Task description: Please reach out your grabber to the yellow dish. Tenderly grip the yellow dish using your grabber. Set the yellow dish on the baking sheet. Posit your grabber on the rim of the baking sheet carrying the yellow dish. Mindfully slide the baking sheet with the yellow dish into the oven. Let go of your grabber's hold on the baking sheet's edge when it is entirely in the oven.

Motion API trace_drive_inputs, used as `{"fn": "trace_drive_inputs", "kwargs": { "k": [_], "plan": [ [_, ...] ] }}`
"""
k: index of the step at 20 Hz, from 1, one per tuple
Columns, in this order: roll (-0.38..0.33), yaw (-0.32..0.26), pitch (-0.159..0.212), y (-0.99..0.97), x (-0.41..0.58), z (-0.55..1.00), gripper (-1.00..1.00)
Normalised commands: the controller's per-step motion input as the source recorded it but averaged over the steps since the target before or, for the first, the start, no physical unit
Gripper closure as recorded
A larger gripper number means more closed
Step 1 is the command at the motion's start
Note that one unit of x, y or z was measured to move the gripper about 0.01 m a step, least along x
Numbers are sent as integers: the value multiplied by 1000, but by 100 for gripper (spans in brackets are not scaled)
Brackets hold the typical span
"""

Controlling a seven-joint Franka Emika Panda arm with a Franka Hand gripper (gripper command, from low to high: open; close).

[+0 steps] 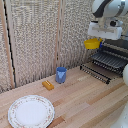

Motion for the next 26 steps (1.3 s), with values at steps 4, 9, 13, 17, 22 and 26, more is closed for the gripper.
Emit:
{"fn": "trace_drive_inputs", "kwargs": {
  "k": [4,9,13,17,22,26],
  "plan": [
    [0,-74,0,-939,287,56,100],
    [0,-73,0,-918,311,14,100],
    [0,-82,17,-899,204,-2,100],
    [11,-51,18,-728,57,-121,100],
    [1,-54,9,-556,29,-134,100],
    [0,-56,2,-436,0,-121,100]
  ]
}}
